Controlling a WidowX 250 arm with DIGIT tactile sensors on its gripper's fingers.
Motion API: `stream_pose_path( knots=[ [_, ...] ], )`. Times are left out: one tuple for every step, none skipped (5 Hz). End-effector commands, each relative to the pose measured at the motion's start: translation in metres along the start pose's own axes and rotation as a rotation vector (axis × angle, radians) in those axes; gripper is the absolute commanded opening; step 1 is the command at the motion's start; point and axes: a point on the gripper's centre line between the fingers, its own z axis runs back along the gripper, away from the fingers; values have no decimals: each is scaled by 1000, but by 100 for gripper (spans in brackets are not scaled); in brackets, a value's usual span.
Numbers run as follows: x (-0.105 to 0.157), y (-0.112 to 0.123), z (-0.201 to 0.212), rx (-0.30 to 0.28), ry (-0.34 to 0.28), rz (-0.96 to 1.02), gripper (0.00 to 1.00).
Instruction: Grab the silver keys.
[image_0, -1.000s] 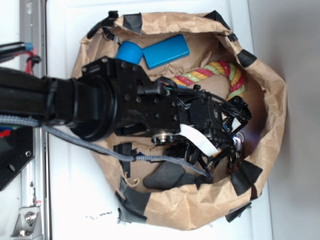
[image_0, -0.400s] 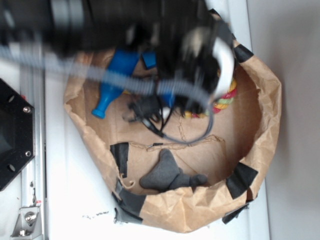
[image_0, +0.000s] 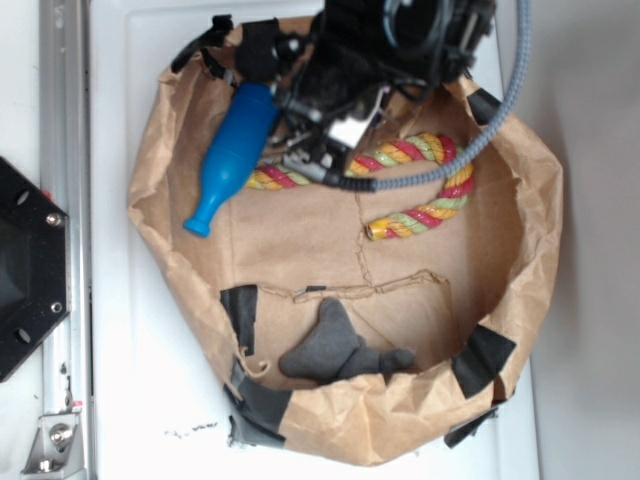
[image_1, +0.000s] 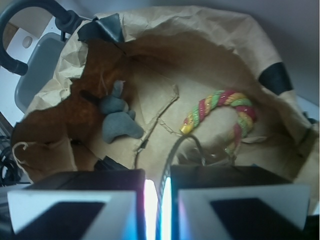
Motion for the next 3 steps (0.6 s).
stream_pose_path(
  knots=[
    [4,-24,-25,260,-92,78,0],
    [1,-32,-29,298,-117,118,0],
    [5,-38,-31,344,-67,161,0]
  ],
)
